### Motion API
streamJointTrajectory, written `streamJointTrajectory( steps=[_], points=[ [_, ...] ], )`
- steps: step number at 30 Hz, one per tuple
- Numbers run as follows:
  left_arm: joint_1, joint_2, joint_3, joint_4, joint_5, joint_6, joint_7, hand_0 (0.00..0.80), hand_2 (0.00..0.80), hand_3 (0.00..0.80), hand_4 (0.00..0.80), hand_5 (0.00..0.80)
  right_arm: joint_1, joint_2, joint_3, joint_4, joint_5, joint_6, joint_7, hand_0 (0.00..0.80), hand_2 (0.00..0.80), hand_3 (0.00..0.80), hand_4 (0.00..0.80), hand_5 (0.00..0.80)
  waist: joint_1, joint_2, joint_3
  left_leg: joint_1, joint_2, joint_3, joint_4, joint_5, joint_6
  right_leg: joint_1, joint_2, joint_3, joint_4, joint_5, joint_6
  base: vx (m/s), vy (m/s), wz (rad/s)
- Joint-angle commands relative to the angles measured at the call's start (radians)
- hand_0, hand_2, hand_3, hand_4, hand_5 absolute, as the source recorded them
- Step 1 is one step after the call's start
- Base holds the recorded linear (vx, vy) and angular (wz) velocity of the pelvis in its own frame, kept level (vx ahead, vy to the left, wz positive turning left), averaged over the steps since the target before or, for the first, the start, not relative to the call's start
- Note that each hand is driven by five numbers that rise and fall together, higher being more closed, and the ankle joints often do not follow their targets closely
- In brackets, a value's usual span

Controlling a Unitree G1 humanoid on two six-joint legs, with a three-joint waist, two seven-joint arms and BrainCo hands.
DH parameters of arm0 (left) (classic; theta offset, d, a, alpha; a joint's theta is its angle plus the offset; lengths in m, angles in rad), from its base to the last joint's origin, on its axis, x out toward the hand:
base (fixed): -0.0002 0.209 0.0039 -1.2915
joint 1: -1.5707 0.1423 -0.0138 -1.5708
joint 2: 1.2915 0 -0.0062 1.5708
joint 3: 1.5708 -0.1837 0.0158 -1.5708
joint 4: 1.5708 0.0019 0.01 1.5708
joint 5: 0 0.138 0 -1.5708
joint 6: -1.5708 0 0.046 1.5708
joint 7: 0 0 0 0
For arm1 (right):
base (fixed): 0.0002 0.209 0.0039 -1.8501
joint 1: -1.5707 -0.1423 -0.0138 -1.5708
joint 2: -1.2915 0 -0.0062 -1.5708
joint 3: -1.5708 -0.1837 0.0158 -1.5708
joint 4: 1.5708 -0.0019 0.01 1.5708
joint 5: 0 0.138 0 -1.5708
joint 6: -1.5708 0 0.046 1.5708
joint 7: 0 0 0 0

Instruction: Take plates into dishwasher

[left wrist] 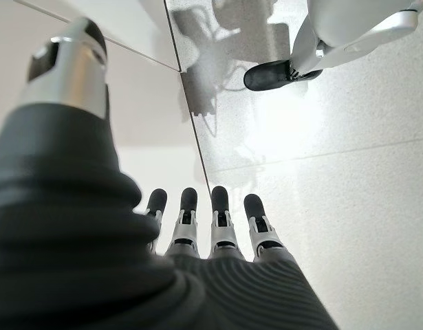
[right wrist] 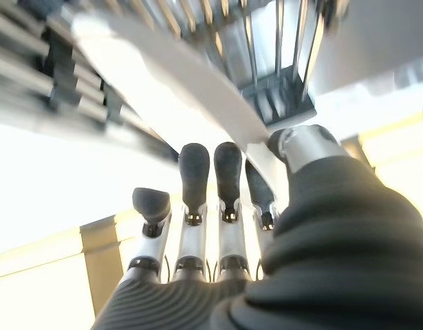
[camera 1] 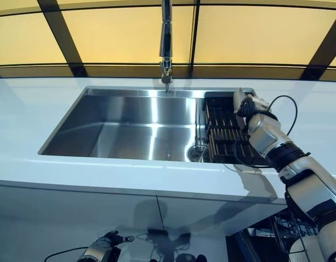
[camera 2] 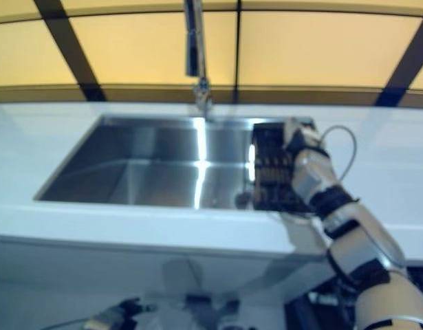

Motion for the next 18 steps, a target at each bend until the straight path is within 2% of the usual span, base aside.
streamJointTrajectory(
  steps=[1,8,18],
  points=[
    [-0.008,0.040,-0.037,0.057,0.023,-0.019,-0.007,0.000,0.000,0.000,0.000,0.000,-0.122,-0.089,0.017,-0.016,0.013,-0.017,-0.031,0.800,0.800,0.800,0.800,0.800,-0.006,-0.052,-0.060,-0.024,-0.022,0.001,-0.001,-0.023,0.031,0.050,-0.031,0.034,0.011,-0.065,0.072,0.080,-0.009,-0.05],
    [0.023,0.043,-0.019,0.067,0.054,-0.034,-0.012,0.000,0.000,0.000,0.000,0.000,-0.107,-0.139,-0.040,-0.085,0.142,-0.020,0.010,0.800,0.800,0.800,0.800,0.800,-0.021,-0.067,-0.096,0.003,-0.019,0.009,-0.003,-0.035,0.030,0.077,-0.025,0.048,0.005,-0.075,0.069,0.080,-0.007,-0.09],
    [0.042,0.031,-0.016,0.080,0.074,-0.029,-0.014,0.000,0.000,0.000,0.000,0.000,-0.071,-0.117,-0.113,-0.081,0.336,-0.015,0.025,0.800,0.800,0.800,0.800,0.800,-0.029,-0.077,-0.126,0.024,-0.015,0.018,-0.003,-0.044,0.028,0.102,-0.021,0.054,-0.002,-0.082,0.065,0.055,-0.001,-0.02]
  ],
)
